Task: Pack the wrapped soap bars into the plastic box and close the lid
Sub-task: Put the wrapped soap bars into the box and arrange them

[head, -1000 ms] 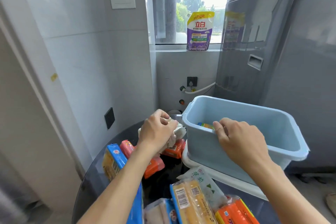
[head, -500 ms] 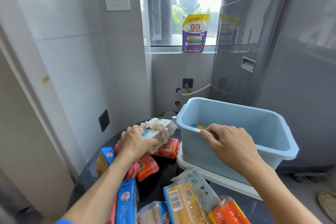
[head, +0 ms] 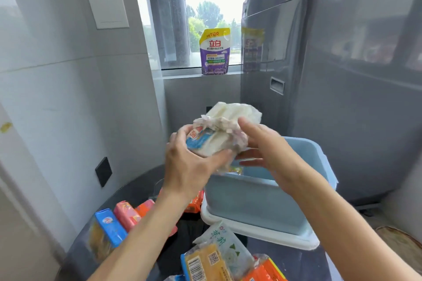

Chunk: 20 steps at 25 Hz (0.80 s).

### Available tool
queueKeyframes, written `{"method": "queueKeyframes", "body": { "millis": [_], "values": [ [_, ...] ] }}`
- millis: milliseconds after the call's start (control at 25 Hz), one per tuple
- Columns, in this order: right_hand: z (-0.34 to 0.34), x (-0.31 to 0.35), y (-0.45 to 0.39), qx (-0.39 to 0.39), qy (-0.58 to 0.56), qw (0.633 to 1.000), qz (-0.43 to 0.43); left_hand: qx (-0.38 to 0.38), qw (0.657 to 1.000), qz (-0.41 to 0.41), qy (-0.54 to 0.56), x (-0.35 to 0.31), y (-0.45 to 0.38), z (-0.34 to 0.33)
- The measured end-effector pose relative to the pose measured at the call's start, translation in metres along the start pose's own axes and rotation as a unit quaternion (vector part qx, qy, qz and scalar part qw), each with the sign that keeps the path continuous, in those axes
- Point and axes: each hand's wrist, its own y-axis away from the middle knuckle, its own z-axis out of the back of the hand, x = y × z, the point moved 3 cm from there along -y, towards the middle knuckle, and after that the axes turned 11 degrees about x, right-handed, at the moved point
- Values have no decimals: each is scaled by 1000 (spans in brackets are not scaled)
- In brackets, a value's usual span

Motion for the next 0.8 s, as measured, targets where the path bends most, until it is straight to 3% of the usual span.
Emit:
{"method": "queueKeyframes", "body": {
  "millis": [120, 200, 280, 400, 520, 800],
  "values": [
    [27, -4, 1, -108, -115, 987, -18, 66, 983, -100, -139, -12, 5, -37],
    [47, -17, 3, -139, -133, 981, -38, 175, 960, -107, -188, 5, -3, -41],
    [59, -25, 4, -158, -149, 975, -52, 232, 936, -101, -244, 26, -4, -37],
    [76, -23, 2, -218, -112, 969, -30, 167, 912, -167, -337, 44, 5, -41],
    [83, -26, 0, -236, -67, 969, -28, 119, 910, -218, -331, 50, 13, -45],
    [74, -52, -11, -149, 137, 962, -182, 88, 898, -233, -362, 53, 29, -47]
  ]
}}
